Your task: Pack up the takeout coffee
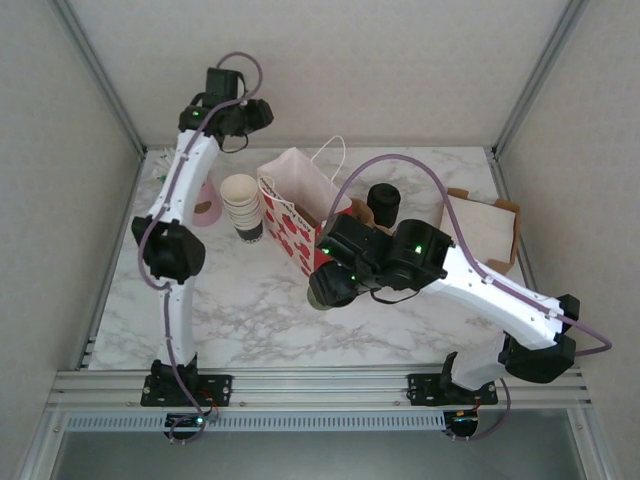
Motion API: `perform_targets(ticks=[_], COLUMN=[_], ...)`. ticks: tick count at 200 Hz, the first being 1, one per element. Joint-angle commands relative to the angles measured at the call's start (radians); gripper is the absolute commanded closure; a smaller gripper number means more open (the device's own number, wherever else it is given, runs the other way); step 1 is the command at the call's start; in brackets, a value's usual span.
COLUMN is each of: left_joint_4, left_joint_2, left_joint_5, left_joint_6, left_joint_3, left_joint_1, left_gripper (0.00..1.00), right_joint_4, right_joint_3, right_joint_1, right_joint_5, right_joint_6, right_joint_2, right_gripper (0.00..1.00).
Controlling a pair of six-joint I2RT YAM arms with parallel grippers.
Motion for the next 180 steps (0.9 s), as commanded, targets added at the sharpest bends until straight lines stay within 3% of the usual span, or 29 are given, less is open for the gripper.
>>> perform_targets(ticks=[1, 99, 180], left_joint_4=[-0.127, -0.112, -0.057], left_joint_2=[0.034, 0.008, -0.077], left_joint_5=[-0.018, 0.012, 0.029], left_joint_6=[0.075, 0.147, 0.127], left_joint_3=[0.047, -0.114, -0.243], left_joint_1=[-0.025, -0.116, -0.204], left_gripper=[0.63, 0.70, 0.71], right_joint_4=[-0.048, -0.159, -0.195], right_joint_3=[0.078, 0.402, 0.474], right_joint_1=[-0.010, -0.041, -0.054], right_joint_5=[0.053, 0.107, 0.147], right_joint_6=[-0.013, -0.096, -0.110], right_joint_2=[-0.004, 0.081, 0.075], right_gripper=[0.25, 0.25, 0.26])
